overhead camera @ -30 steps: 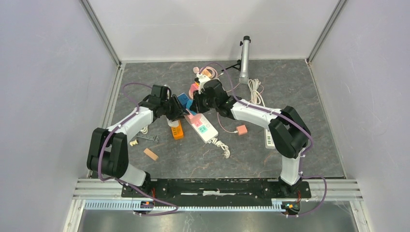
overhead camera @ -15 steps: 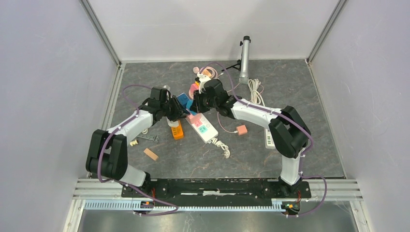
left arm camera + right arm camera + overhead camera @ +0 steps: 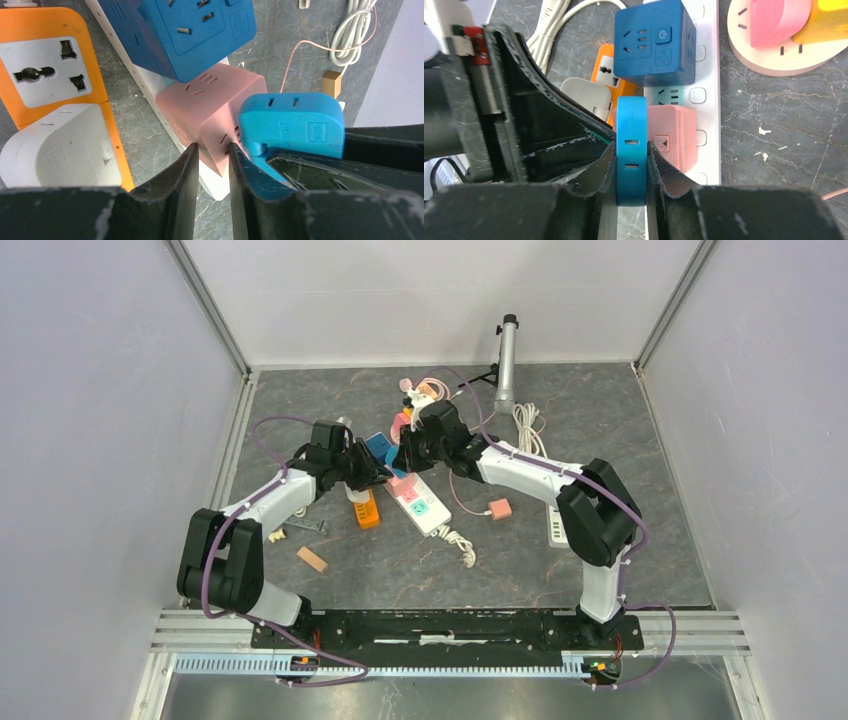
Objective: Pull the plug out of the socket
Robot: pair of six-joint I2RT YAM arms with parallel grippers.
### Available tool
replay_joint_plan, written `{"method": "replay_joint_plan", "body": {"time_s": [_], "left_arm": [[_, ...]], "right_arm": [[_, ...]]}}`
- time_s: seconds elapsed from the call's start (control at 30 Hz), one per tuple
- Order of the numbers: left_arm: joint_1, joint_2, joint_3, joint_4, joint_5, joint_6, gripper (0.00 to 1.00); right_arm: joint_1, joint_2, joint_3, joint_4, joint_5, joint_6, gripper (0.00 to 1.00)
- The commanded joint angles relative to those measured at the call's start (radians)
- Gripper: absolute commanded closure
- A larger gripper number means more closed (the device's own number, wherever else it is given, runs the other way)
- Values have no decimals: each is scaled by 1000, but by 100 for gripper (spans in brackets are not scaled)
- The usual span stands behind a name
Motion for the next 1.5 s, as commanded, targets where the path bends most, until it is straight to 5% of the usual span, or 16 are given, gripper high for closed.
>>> {"method": "replay_joint_plan", "body": {"time_s": [0.0,0.33,0.63,0.8,0.97,1.47], "left_arm": [[4,42,-51,-114,-115,9,67],[4,16,5,-121,-58,27,64],[7,-55,265,-232,-10,94,38],[22,-94,366,-364,-105,162,26],[59,-167,417,-486,-279,232,0],[114,-232,432,-506,-277,340,0]], "right_arm": [[10,-61,105,-6,1,7,100],[1,-209,115,-42,137,-100,100],[-38,-477,-139,-147,432,-207,100],[-45,-647,-298,-231,523,-228,100],[-55,-814,-514,-362,616,-137,100],[-89,-889,-850,-362,631,30,87]]}}
